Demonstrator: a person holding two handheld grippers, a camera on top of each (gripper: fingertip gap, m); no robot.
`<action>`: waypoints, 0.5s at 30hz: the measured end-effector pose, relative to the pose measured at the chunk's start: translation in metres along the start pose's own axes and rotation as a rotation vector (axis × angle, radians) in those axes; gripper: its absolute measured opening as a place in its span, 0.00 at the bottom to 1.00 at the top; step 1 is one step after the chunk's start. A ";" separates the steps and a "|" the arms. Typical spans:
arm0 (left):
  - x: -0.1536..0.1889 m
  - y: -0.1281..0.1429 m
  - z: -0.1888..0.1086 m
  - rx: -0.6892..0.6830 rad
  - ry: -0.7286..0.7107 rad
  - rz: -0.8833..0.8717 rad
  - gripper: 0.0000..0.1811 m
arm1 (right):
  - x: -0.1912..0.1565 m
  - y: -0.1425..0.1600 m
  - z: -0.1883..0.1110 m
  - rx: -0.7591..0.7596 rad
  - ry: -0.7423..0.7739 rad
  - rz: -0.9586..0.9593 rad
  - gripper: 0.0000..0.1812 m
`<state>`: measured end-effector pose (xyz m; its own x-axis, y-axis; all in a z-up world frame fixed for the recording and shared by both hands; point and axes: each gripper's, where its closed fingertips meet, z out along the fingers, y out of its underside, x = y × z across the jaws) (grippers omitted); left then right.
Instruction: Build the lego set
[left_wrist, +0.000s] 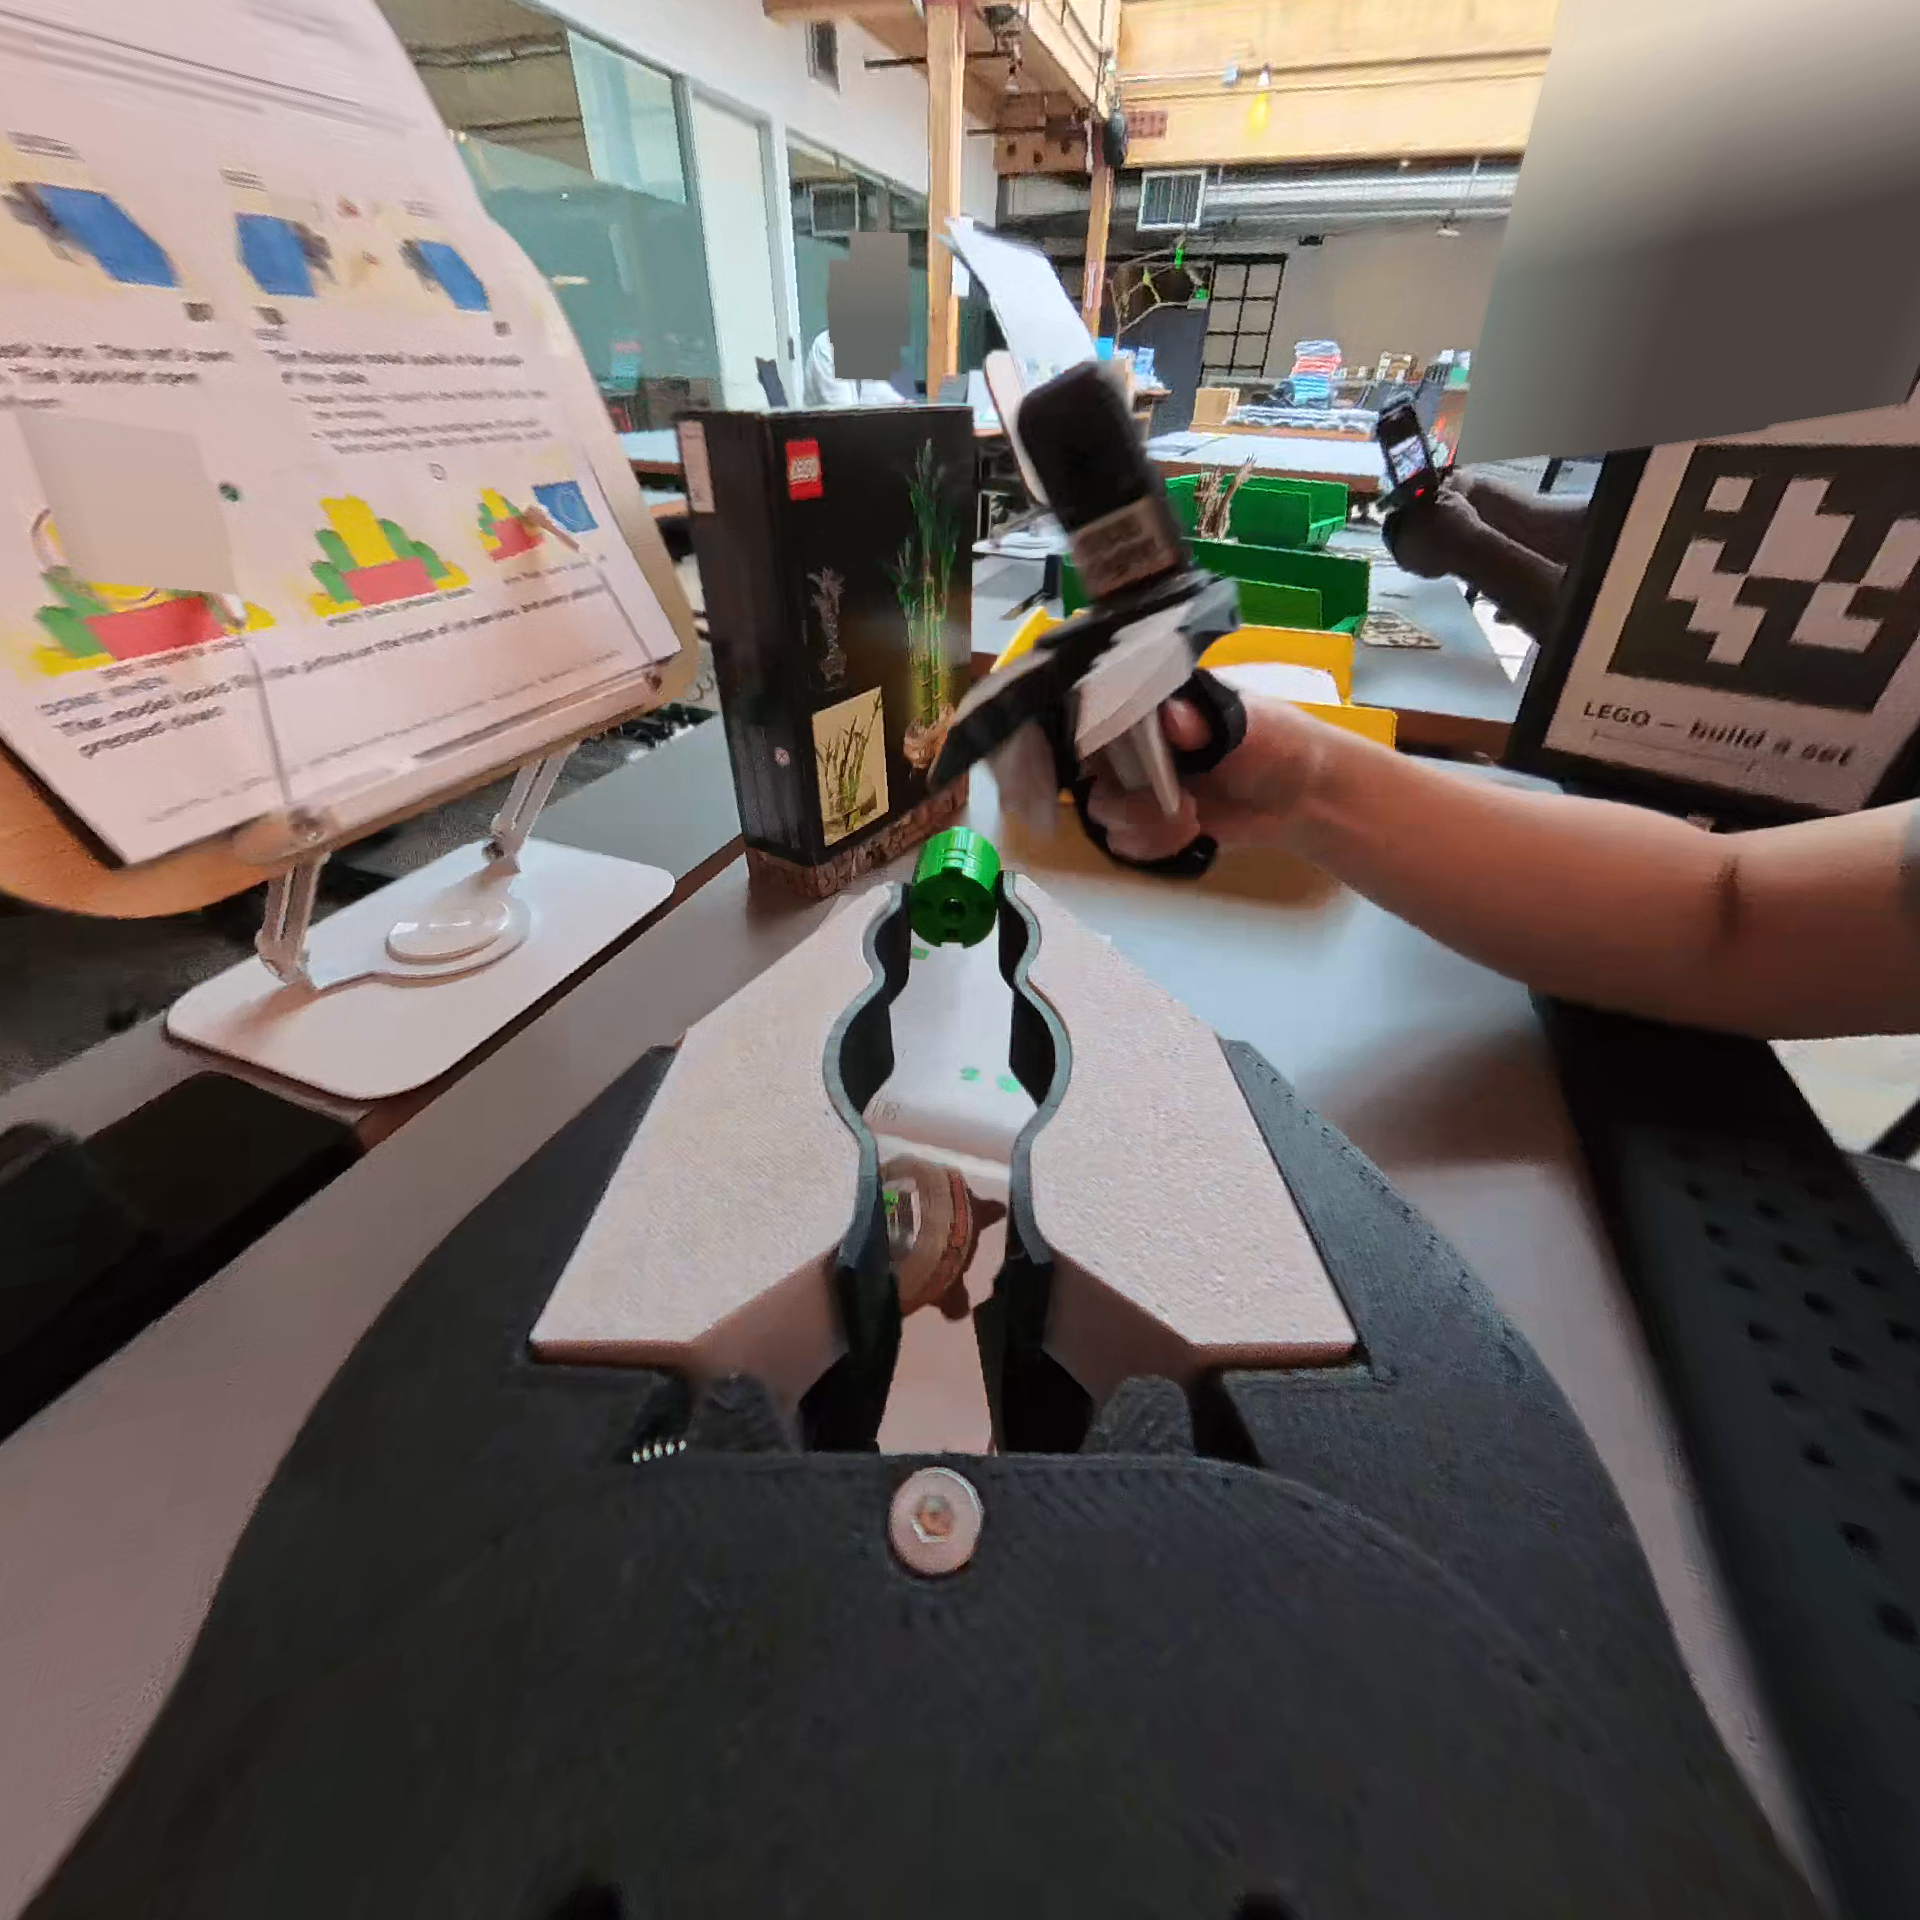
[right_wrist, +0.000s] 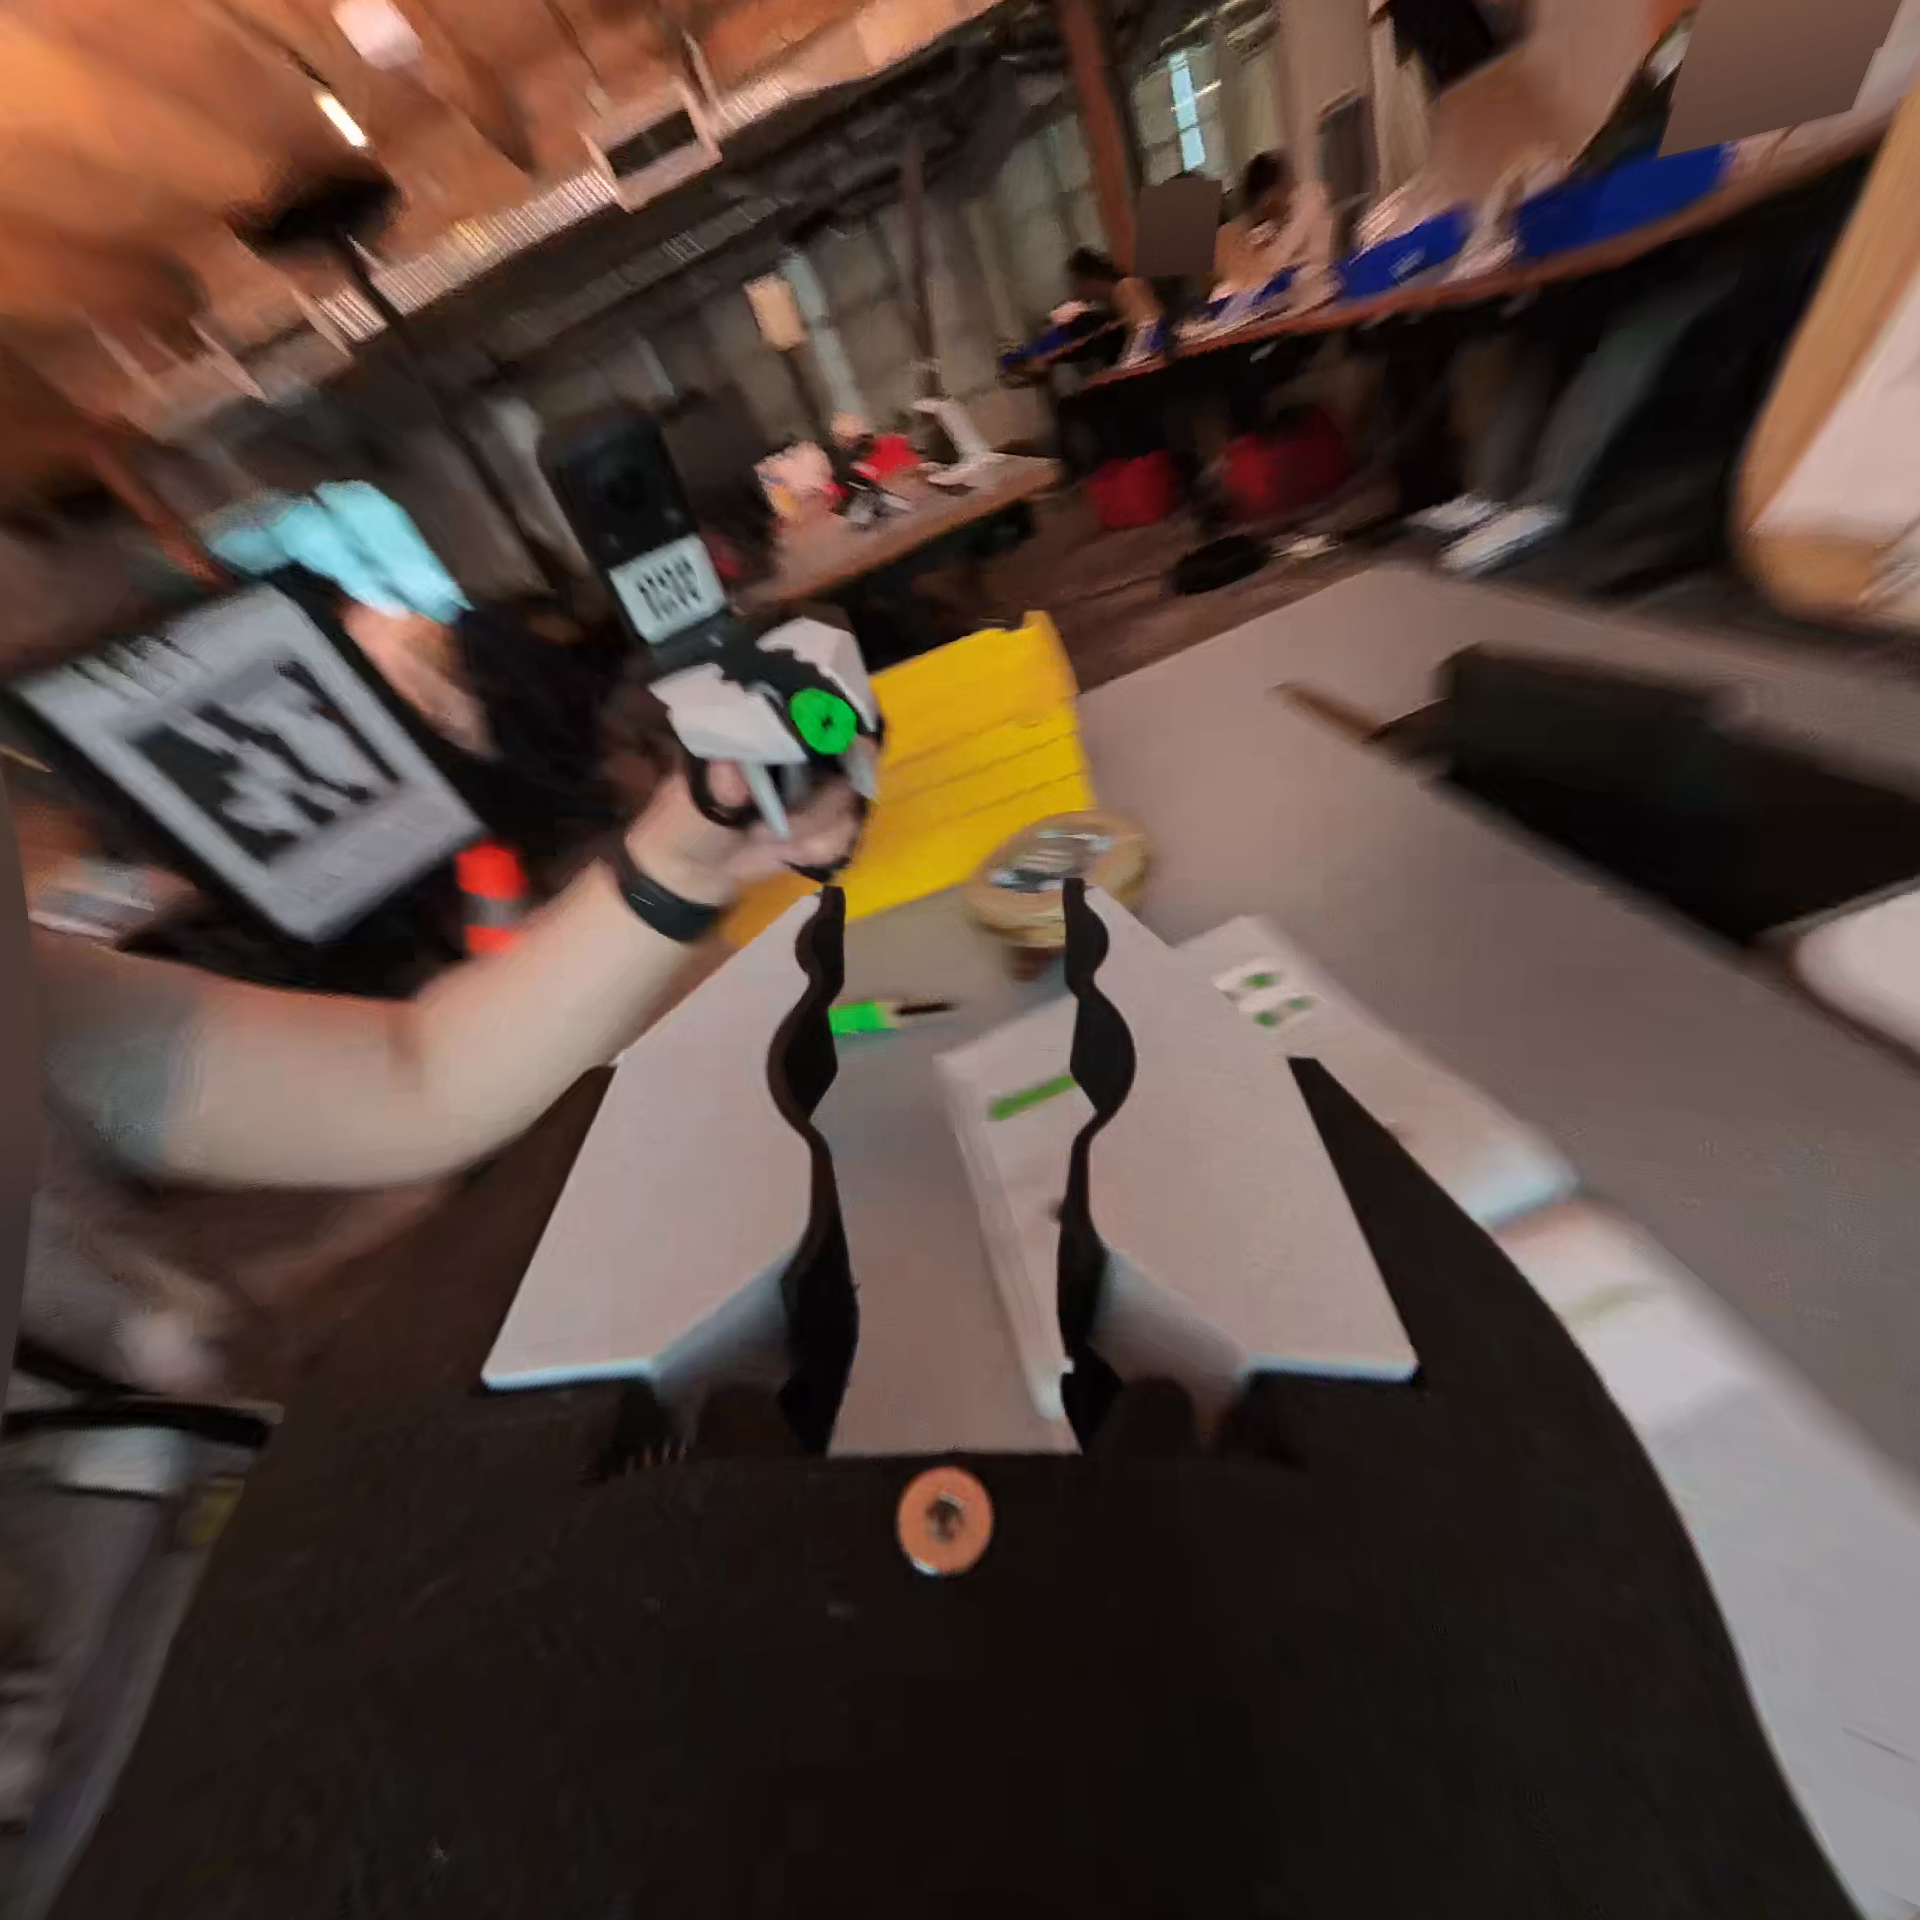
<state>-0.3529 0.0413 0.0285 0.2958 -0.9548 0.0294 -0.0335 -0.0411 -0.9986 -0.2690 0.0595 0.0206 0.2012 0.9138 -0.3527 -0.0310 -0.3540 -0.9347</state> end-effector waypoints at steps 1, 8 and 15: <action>-0.007 0.002 -0.009 -0.025 -0.013 -0.021 0.08 | 0.003 -0.006 -0.011 -0.021 0.101 -0.167 0.23; -0.019 0.018 -0.023 -0.115 -0.026 -0.061 0.08 | 0.015 0.075 -0.056 -0.594 0.256 -0.473 0.21; -0.009 0.040 -0.006 -0.241 0.008 -0.029 0.08 | 0.020 0.163 -0.071 -1.057 0.138 -0.656 0.16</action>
<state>-0.3625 0.0461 -0.0116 0.2920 -0.9545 0.0596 -0.2518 -0.1369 -0.9580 -0.2006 0.0064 -0.1358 -0.0161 0.9724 0.2327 0.9012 0.1149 -0.4178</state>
